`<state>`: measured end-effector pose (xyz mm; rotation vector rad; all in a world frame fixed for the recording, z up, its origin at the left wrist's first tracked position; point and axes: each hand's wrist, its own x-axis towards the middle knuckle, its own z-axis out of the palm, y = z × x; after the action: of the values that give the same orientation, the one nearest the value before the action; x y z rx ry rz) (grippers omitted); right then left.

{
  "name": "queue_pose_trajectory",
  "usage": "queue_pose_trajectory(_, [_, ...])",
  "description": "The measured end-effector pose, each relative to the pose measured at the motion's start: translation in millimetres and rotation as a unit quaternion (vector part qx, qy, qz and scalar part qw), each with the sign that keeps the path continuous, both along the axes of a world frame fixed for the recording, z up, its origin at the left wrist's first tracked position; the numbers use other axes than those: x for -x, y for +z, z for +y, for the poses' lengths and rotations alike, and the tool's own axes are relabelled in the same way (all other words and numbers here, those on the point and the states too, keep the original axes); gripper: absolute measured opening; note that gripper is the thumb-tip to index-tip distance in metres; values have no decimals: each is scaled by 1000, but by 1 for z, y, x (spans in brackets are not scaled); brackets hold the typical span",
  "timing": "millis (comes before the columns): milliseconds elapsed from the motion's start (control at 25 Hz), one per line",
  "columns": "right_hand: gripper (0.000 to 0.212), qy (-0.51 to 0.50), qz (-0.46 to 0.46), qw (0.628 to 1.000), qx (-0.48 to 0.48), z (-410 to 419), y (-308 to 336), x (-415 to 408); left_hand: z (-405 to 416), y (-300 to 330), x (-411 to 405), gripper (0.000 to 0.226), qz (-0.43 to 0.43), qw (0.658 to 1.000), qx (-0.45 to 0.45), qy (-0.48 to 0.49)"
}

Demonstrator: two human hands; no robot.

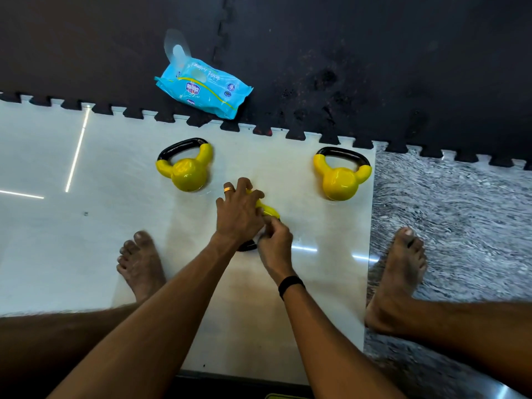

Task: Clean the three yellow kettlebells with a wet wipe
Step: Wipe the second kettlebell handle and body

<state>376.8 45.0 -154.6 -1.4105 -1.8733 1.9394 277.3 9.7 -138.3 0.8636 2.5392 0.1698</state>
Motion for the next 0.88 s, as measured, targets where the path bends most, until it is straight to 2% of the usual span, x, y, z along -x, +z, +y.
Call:
queue_pose_trajectory(120, [25,-126,-9,990,-69,18,3,1,-10,-1,0,35,-17,998,-13,52])
queue_pose_trajectory(200, [21,-201,-41,973,-106,34,4,5,-14,-2,-2,43,-38,995,-9,95])
queue_pose_trajectory(280, [28,-217,-56,963,-149,48,3,9,-15,-4,-8,49,-44,990,3,135])
queue_pose_trajectory(400, [39,-71,-70,968,-232,50,2,17,-16,-9,-13,53,-11,986,22,162])
queue_pose_trajectory(480, [35,38,-51,957,-283,49,-1,27,-13,-11,-8,58,-13,986,34,161])
queue_pose_trajectory(560, [29,104,-16,944,-313,53,-6,40,-9,-15,-2,65,-17,985,38,169])
queue_pose_trajectory(720, [14,179,14,916,-359,51,-23,36,-3,-24,-5,75,28,979,10,202])
queue_pose_trajectory(880, [33,165,-4,911,-379,40,-29,19,2,-27,-1,60,16,976,18,216])
